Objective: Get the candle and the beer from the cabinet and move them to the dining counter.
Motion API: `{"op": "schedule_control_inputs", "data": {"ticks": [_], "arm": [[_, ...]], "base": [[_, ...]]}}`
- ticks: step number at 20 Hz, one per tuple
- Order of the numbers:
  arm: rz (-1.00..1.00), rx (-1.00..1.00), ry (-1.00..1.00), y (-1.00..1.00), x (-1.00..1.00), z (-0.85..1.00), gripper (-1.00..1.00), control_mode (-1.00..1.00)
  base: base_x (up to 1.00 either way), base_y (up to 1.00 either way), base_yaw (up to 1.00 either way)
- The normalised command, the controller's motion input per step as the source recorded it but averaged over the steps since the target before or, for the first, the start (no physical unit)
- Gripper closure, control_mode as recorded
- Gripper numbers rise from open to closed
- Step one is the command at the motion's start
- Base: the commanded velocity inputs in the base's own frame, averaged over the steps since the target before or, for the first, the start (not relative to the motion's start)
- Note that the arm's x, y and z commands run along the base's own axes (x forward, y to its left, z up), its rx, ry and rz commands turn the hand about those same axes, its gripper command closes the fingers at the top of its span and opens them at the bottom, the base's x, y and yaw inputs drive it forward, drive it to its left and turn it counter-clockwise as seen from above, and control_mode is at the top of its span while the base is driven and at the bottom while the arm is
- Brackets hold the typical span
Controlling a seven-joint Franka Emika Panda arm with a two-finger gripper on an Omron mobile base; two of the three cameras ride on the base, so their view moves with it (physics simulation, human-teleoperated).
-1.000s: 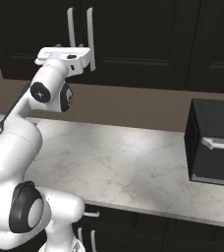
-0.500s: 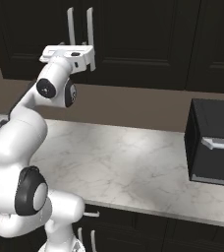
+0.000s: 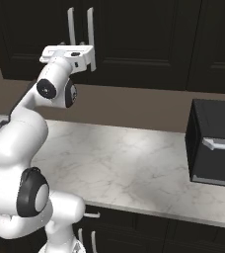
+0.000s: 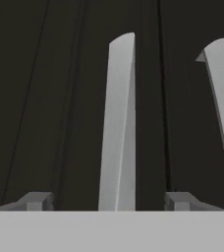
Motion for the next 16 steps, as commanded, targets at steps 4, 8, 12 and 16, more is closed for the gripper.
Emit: {"op": "schedule_control_inputs", "data": {"ticks": [4,8,12,16], "arm": [[0.00,0.00,0.00,0.00,0.00,0.00,1.00,-1.00],[0.00,0.00,0.00,0.00,0.00,0.00,1.00,-1.00],[0.00,0.00,0.00,0.00,0.00,0.00,1.00,-1.00],[0.00,0.00,0.00,0.00,-0.01,0.00,1.00,-1.00]], "base": [[0.00,0.00,0.00],[0.00,0.00,0.00],[0.00,0.00,0.00],[0.00,0.00,0.00]]}}
